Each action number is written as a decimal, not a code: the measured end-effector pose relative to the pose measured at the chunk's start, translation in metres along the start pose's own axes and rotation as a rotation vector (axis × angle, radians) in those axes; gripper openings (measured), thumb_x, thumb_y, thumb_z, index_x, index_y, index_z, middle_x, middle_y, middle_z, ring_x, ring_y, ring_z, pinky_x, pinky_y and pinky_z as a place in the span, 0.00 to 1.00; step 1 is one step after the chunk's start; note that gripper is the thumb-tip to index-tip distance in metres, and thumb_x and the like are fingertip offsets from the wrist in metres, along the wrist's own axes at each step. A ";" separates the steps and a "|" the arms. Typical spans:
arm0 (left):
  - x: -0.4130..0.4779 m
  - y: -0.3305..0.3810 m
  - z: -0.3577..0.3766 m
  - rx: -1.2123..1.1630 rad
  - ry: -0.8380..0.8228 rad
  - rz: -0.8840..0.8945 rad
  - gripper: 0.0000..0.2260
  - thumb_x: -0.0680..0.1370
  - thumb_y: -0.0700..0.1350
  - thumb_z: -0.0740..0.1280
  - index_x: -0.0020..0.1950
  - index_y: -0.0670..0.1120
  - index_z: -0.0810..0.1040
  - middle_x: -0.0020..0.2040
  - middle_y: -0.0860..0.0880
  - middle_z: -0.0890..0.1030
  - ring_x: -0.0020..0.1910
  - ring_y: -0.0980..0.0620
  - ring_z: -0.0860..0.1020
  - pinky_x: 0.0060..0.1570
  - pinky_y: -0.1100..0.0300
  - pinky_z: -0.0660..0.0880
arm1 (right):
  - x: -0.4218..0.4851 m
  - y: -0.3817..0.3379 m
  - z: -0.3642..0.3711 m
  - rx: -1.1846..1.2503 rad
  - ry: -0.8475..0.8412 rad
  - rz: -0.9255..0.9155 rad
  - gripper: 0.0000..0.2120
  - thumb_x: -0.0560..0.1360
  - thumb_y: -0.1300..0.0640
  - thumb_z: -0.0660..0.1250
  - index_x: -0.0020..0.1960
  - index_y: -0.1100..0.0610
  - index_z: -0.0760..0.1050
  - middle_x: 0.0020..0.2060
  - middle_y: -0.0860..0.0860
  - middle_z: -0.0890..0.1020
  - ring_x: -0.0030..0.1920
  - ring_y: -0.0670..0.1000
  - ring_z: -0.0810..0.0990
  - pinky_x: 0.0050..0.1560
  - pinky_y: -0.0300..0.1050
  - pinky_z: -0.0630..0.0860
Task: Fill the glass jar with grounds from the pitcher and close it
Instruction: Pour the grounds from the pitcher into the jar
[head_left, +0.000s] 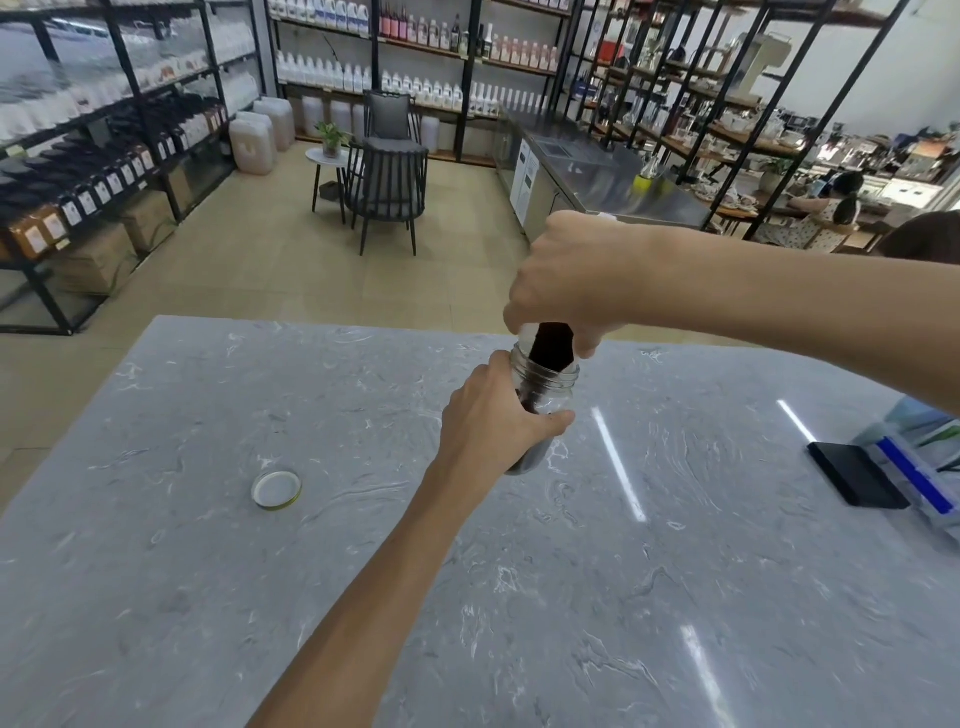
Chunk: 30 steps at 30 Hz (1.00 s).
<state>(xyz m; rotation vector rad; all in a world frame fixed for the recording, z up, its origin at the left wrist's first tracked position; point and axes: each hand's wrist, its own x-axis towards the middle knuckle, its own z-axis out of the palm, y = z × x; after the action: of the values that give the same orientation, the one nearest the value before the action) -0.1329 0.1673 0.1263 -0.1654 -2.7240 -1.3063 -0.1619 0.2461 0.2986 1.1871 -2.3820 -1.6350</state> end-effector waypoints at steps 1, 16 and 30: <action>0.000 0.000 0.000 0.002 0.002 0.000 0.29 0.67 0.64 0.76 0.59 0.50 0.71 0.52 0.51 0.79 0.48 0.49 0.77 0.46 0.53 0.75 | 0.000 0.000 -0.001 0.007 0.003 0.000 0.27 0.68 0.40 0.74 0.64 0.42 0.70 0.34 0.44 0.67 0.39 0.53 0.70 0.36 0.45 0.61; 0.001 -0.001 0.002 0.021 -0.003 0.000 0.30 0.67 0.63 0.77 0.60 0.50 0.71 0.52 0.51 0.79 0.49 0.49 0.78 0.44 0.55 0.72 | 0.001 0.000 0.005 -0.002 0.022 -0.030 0.28 0.68 0.39 0.73 0.66 0.42 0.70 0.44 0.45 0.78 0.40 0.53 0.71 0.37 0.45 0.62; 0.003 -0.008 0.004 0.024 0.022 -0.020 0.30 0.66 0.64 0.76 0.60 0.51 0.72 0.52 0.52 0.79 0.46 0.50 0.74 0.43 0.55 0.69 | 0.005 -0.001 0.004 0.061 0.036 -0.006 0.31 0.68 0.36 0.72 0.67 0.40 0.69 0.40 0.46 0.72 0.40 0.52 0.69 0.37 0.45 0.62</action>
<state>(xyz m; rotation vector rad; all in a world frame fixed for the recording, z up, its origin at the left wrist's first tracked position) -0.1372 0.1661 0.1183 -0.1217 -2.7290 -1.2723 -0.1665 0.2460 0.2942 1.2240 -2.4254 -1.5390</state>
